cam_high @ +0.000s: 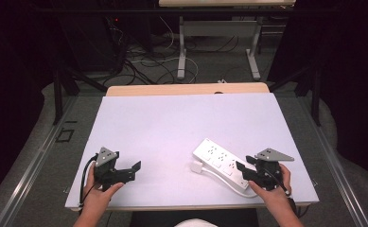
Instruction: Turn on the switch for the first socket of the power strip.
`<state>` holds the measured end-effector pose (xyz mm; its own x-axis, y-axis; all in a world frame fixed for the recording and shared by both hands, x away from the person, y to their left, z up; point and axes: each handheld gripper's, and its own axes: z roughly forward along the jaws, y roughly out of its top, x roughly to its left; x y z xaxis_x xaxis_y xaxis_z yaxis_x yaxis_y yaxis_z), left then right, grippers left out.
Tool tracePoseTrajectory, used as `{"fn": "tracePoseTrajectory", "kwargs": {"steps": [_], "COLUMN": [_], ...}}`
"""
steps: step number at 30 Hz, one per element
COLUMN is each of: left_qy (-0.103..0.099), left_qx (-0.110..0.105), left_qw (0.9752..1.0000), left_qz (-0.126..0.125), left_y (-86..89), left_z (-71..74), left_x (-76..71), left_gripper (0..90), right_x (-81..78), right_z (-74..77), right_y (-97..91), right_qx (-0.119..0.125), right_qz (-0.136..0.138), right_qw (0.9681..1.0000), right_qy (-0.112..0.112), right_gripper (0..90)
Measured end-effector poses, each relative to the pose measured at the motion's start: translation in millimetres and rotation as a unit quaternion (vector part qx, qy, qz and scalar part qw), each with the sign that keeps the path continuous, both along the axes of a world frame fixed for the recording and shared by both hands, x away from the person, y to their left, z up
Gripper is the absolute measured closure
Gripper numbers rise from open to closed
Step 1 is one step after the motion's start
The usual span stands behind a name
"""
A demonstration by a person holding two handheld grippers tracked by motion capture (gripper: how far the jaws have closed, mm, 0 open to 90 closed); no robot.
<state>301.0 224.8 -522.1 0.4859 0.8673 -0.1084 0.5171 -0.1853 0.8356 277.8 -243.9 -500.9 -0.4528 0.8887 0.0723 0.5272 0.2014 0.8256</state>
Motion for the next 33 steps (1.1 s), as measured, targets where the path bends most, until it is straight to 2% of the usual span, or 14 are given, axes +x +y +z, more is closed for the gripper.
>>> {"fn": "tracePoseTrajectory", "kwargs": {"steps": [1, 4, 5, 11, 13, 19, 24, 29, 33], "left_qy": [0.0, -0.001, -0.003, -0.002, -0.002, -0.003, -0.001, -0.001, 0.0], "left_qx": [0.0, 0.001, 0.005, 0.0, -0.001, 0.004, 0.002, 0.003, 0.003], "left_qw": [1.0, 1.0, 1.0, 1.0, 1.0, 1.0, 1.0, 1.0, 1.0], "left_qz": [0.0, -0.001, -0.002, 0.0, 0.001, -0.001, -0.001, -0.001, -0.001], "left_y": [-0.1, -0.2, 0.3, 0.1, 0.0, 0.4, -0.1, -0.4, -0.2], "left_z": [-0.1, 0.2, 0.4, 0.2, -0.1, 0.3, 0.1, 0.1, 0.0], "left_x": [0.0, -0.3, -0.1, -0.4, -0.1, -0.2, -0.4, -0.4, -0.3], "left_gripper": [5.4, 5.4, 5.4, 5.5, 5.5, 5.7, 5.7, 5.8, 5.8], "right_x": [-0.7, -0.3, -0.4, 0.1, 0.5, 3.1, 5.2, 8.8, 10.6], "right_z": [0.4, -1.1, -1.3, -2.0, -2.7, -6.5, -9.1, -13.9, -16.9], "right_y": [0.9, 2.0, 2.9, 5.8, 6.8, 7.4, 7.2, 6.9, 8.6], "right_qx": [-0.001, -0.008, -0.008, -0.011, -0.01, -0.007, -0.01, 0.002, 0.001], "right_qz": [0.0, 0.005, 0.008, 0.021, 0.02, 0.027, 0.026, 0.032, 0.036], "right_qw": [1.0, 1.0, 0.9999, 0.9996, 0.9997, 0.9992, 0.9991, 0.9984, 0.9979], "right_qy": [0.007, -0.001, 0.0, 0.013, 0.01, 0.028, 0.032, 0.046, 0.053], "right_gripper": [55.9, 60.8, 62.7, 71.7, 74.9, 83.7, 89.4, 90.0, 90.0]}}
